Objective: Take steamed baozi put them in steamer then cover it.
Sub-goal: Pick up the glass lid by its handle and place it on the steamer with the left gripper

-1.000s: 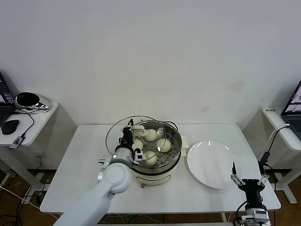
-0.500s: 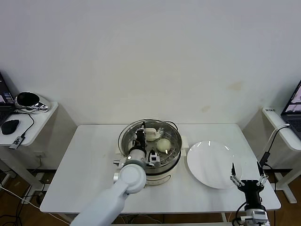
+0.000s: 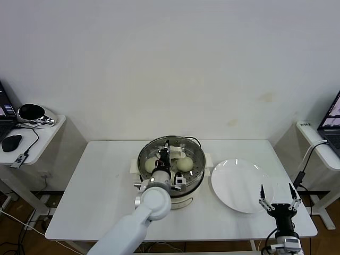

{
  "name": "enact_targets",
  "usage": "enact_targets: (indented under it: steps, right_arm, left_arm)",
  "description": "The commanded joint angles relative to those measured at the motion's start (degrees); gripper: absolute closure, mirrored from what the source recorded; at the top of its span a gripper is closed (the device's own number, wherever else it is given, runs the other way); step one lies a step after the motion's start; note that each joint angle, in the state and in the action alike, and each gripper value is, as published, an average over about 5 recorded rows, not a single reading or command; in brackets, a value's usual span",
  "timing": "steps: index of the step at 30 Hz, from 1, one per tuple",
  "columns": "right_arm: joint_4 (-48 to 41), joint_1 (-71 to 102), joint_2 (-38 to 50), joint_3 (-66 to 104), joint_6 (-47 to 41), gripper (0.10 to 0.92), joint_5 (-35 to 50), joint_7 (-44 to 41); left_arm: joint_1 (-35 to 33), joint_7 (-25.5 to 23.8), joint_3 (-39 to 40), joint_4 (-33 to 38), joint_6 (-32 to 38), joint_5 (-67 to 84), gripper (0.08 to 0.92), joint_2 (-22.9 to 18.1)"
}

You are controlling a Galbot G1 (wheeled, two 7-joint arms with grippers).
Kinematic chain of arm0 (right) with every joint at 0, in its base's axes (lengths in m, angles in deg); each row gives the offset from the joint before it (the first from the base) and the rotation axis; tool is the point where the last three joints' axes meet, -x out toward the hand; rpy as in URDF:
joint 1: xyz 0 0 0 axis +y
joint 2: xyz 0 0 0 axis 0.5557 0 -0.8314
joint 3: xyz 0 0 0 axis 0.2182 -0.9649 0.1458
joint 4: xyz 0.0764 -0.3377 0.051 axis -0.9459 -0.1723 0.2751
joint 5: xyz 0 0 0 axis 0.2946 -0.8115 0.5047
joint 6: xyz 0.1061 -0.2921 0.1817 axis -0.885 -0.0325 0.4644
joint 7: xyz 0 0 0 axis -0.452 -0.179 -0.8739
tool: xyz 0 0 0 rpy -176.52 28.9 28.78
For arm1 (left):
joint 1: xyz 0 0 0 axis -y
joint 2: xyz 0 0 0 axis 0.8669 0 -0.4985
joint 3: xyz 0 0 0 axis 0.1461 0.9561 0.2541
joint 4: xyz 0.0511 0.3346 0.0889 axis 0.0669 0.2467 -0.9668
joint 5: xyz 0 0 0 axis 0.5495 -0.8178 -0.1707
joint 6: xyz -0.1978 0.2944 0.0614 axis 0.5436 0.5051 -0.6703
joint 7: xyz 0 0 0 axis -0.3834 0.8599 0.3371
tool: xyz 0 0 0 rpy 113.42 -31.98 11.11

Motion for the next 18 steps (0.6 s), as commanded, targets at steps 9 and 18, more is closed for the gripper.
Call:
enact_targets:
  steps: [9, 18]
  right_arm:
    - [-0.3, -0.1, 0.2, -0.2, 0.1, 0.203, 0.0, 0.0]
    - [-0.5, -0.1, 0.4, -0.6, 0.0, 0.203, 0.1, 0.0]
  left_arm:
    - [-1.2, 1.3, -0.8, -0.8, 1.6, -2.6, 0.845, -0.9]
    - [-3.1, 2.4, -1.9, 1.5, 2.4, -2.5, 0.795, -1.1]
